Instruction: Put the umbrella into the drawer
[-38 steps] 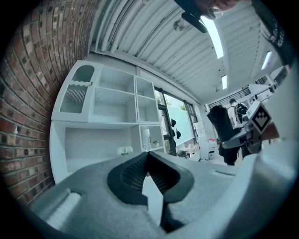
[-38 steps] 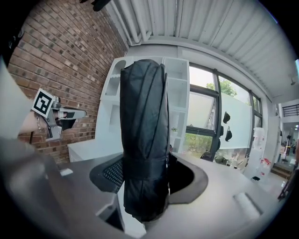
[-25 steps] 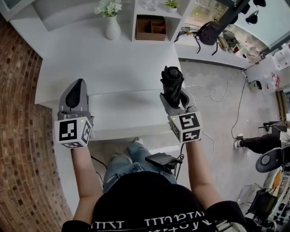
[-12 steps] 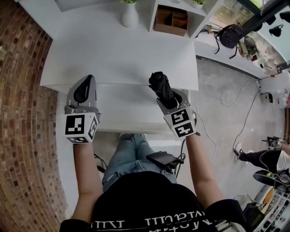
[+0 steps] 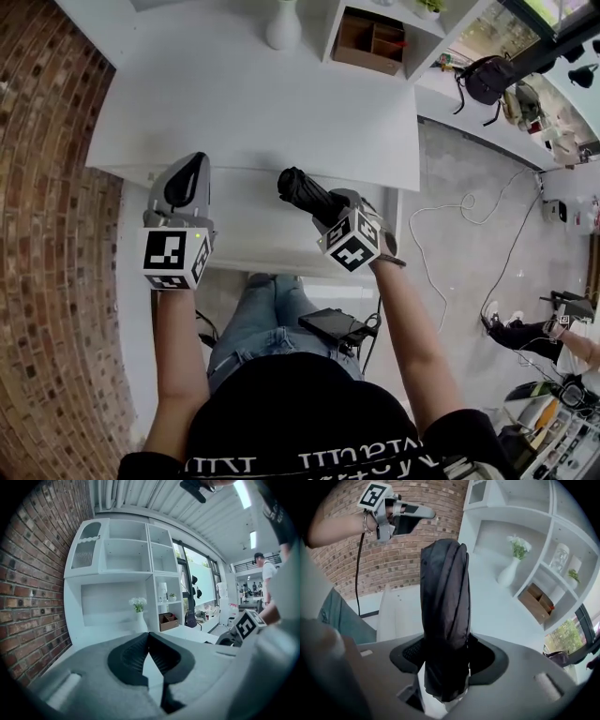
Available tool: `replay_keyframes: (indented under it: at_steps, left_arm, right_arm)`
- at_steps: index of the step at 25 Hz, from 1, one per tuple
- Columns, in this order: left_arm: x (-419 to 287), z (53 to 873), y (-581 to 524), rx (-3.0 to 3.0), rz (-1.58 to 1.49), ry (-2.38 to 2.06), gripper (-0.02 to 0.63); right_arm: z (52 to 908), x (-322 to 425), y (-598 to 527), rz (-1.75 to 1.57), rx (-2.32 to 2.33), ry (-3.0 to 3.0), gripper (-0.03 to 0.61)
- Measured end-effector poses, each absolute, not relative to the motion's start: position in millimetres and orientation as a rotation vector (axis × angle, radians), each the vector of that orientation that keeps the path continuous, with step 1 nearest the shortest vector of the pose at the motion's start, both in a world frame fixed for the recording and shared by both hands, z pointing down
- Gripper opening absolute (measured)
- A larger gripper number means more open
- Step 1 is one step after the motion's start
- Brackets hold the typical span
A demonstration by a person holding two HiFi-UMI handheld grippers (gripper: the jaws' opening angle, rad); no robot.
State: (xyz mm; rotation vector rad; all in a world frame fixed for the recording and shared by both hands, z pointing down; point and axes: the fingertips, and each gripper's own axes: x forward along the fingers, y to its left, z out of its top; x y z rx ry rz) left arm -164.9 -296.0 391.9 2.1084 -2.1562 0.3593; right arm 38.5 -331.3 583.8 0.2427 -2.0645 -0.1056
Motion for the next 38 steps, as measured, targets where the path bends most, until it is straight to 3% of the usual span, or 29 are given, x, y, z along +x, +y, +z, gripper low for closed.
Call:
replay_keyframes:
  at_steps: [24, 38]
  left_arm:
    - [-200.0, 430.1, -276.6, 2.045, 0.406, -2.095, -0.007]
    - [-217.8, 448.8, -262.4, 2.018, 0.361, -2.082, -0.007]
  right_arm:
    - [742.3, -31.4, -280.8, -0.036, -0.042, -1.708, 0.258]
    - [766.8, -43.3, -281.7, 0.017, 0.089, -1.703, 0.285]
